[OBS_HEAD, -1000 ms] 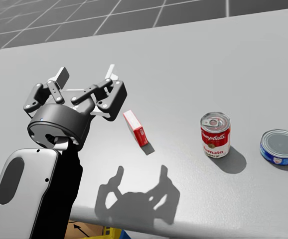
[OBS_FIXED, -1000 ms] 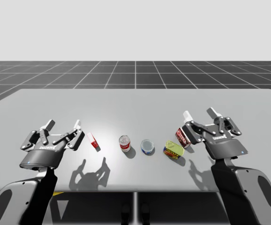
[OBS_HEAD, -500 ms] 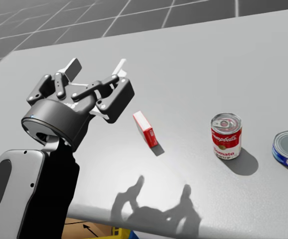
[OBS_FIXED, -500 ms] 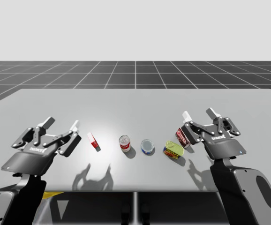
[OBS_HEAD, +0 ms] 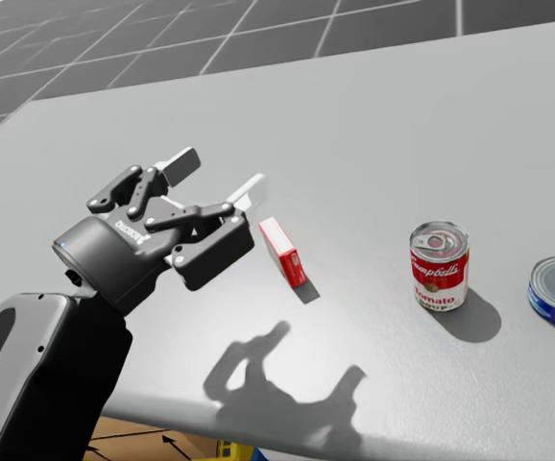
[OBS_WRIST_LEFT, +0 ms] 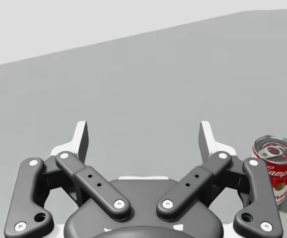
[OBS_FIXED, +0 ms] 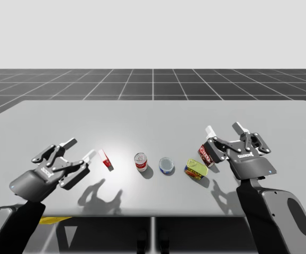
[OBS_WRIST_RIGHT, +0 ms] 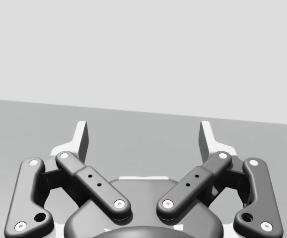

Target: Pick up the gelatin box and lift it.

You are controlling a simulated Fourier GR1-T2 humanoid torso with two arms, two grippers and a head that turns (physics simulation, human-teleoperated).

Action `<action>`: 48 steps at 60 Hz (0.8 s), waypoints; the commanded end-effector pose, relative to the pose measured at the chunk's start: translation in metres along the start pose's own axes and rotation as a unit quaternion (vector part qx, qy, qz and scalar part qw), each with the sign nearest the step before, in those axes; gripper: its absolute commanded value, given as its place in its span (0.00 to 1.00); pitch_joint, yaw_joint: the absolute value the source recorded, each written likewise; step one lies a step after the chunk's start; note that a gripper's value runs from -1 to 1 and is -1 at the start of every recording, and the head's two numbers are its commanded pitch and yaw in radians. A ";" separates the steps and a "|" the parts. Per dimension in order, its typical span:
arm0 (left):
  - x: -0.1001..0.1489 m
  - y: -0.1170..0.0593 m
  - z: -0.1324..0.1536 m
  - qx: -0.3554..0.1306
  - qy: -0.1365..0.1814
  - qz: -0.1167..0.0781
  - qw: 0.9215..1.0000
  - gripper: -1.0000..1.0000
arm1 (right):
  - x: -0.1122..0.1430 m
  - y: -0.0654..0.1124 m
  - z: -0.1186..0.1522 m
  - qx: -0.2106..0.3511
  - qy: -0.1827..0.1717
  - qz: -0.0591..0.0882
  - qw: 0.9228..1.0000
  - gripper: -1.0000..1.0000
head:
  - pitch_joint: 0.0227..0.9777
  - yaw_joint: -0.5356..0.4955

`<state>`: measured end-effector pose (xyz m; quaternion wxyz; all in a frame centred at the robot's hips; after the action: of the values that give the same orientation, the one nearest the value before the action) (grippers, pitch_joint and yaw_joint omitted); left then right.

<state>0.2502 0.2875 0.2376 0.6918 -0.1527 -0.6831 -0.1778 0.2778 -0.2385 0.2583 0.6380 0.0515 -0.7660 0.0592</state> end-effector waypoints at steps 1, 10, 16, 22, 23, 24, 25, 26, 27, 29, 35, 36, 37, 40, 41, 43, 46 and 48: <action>-0.033 0.008 -0.004 -0.047 0.030 -0.009 0.998 0.00 | 0.000 0.000 0.000 0.000 -0.001 0.001 1.000 0.00 | 0.81 0.89; -0.052 0.015 -0.011 -0.055 0.053 -0.013 0.997 0.00 | 0.000 0.000 0.000 -0.003 -0.002 0.000 1.000 0.00 | 0.81 0.89; -0.062 0.020 -0.016 -0.057 0.065 -0.008 0.996 0.00 | 0.000 0.000 0.000 -0.004 -0.003 0.001 1.000 0.00 | 0.81 0.89; -0.073 0.024 -0.020 -0.060 0.079 -0.004 0.995 0.00 | 0.000 0.000 0.001 -0.005 -0.004 0.002 1.000 0.00 | 0.81 0.89; -0.074 0.024 -0.020 -0.060 0.080 -0.004 0.995 0.00 | 0.000 0.000 0.001 -0.005 -0.004 0.002 1.000 0.00 | 0.81 0.89; -0.075 0.025 -0.021 -0.060 0.082 -0.004 0.995 0.00 | 0.000 0.000 0.001 -0.005 -0.004 0.001 1.000 0.00 | 0.81 0.89; -0.076 0.025 -0.022 -0.060 0.083 -0.005 0.995 0.00 | 0.000 0.000 0.001 -0.005 -0.005 0.001 1.000 0.00 | 0.81 0.89; -0.077 0.025 -0.022 -0.060 0.085 -0.005 0.995 0.00 | 0.000 0.000 0.001 -0.005 -0.005 0.001 1.000 0.00 | 0.81 0.89; -0.080 0.026 -0.024 -0.059 0.088 -0.006 0.994 0.00 | 0.000 0.000 0.001 -0.005 -0.005 0.001 1.000 0.00 | 0.82 0.89; -0.081 0.026 -0.024 -0.060 0.090 -0.005 0.994 0.00 | 0.000 0.000 0.001 -0.005 -0.005 0.001 1.000 0.00 | 0.82 0.89; -0.085 0.026 -0.028 -0.061 0.093 -0.007 0.994 0.00 | 0.000 0.000 0.001 -0.005 -0.005 0.001 1.000 0.00 | 0.82 0.89; -0.085 0.026 -0.028 -0.061 0.094 -0.006 0.994 0.00 | 0.000 0.000 0.001 -0.005 -0.005 0.001 1.000 0.00 | 0.82 0.89; -0.085 0.026 -0.028 -0.061 0.094 -0.006 0.994 0.00 | 0.000 0.000 0.001 -0.005 -0.005 0.001 1.000 0.00 | 0.82 0.89; -0.086 0.026 -0.030 -0.063 0.095 -0.009 0.993 0.00 | 0.001 0.000 0.001 -0.005 -0.006 0.001 1.000 0.00 | 0.82 0.89; -0.086 0.025 -0.031 -0.063 0.096 -0.008 0.993 0.00 | 0.001 0.000 0.001 -0.005 -0.006 0.001 1.000 0.00 | 0.82 0.89; -0.087 0.025 -0.033 -0.063 0.098 -0.009 0.993 0.00 | 0.000 0.000 0.001 -0.005 -0.006 0.001 1.000 0.00 | 0.82 0.89; -0.088 0.025 -0.035 -0.066 0.099 -0.008 0.993 0.00 | 0.000 0.000 0.001 -0.005 -0.006 0.001 1.000 0.00 | 0.82 0.89; -0.088 0.024 -0.036 -0.065 0.099 -0.009 0.993 0.00 | 0.001 -0.001 0.001 -0.005 -0.006 0.001 1.000 0.00 | 0.82 0.89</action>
<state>0.2881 0.2992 0.1544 0.7414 -0.1726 -0.6031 -0.2384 0.2769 -0.2389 0.2584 0.6340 0.0480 -0.7698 0.0557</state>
